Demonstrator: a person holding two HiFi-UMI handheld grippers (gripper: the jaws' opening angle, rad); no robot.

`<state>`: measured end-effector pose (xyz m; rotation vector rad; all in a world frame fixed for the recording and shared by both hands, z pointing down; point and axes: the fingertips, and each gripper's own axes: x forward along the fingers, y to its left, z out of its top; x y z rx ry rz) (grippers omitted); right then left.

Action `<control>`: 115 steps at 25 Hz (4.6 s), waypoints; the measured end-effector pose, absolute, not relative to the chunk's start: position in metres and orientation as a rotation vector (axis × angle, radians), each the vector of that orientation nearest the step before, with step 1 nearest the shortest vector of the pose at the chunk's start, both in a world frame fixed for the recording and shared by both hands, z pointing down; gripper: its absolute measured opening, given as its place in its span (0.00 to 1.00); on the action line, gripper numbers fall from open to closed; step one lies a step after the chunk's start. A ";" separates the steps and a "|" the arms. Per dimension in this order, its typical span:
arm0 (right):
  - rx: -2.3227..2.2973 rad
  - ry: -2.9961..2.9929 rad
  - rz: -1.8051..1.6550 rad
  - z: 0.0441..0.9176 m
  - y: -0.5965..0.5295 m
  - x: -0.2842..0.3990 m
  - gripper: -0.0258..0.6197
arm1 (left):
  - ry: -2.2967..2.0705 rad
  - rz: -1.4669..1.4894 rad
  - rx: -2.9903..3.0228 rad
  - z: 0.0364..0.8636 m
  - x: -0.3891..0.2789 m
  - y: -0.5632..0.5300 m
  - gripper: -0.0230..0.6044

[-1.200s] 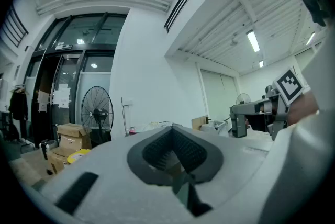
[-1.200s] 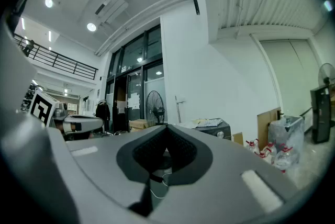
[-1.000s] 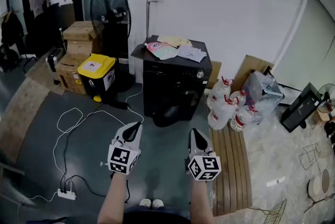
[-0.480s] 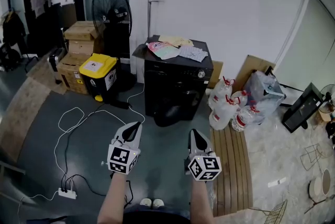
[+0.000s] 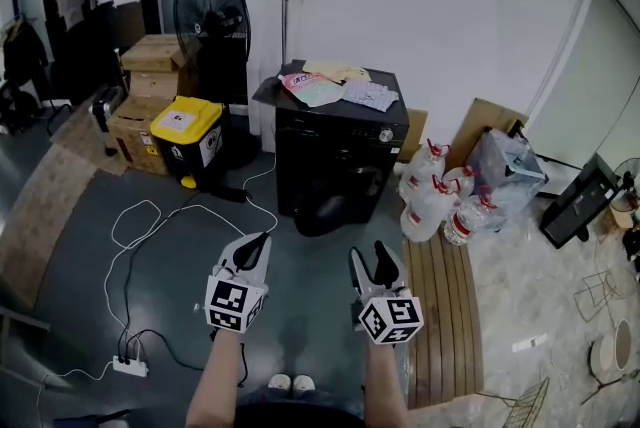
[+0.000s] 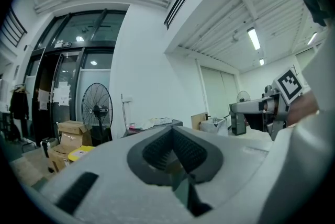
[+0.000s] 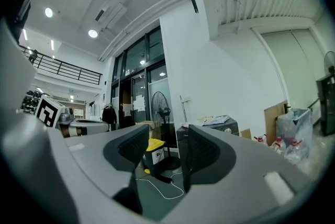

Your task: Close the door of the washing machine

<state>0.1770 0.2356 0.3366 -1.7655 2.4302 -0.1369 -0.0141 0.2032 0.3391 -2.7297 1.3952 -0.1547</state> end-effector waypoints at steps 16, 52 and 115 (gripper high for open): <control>-1.726 2.461 -0.170 0.347 0.194 0.154 0.59 | 1.444 -0.156 -2.721 0.348 -0.054 0.170 0.04; -1.908 2.415 -0.260 0.437 -0.266 0.157 0.59 | 1.518 -0.284 -2.735 0.418 -0.124 -0.280 0.04; -2.224 2.310 -0.915 0.774 -0.429 0.115 0.06 | 1.311 -0.547 -3.154 0.626 -0.084 -0.367 0.04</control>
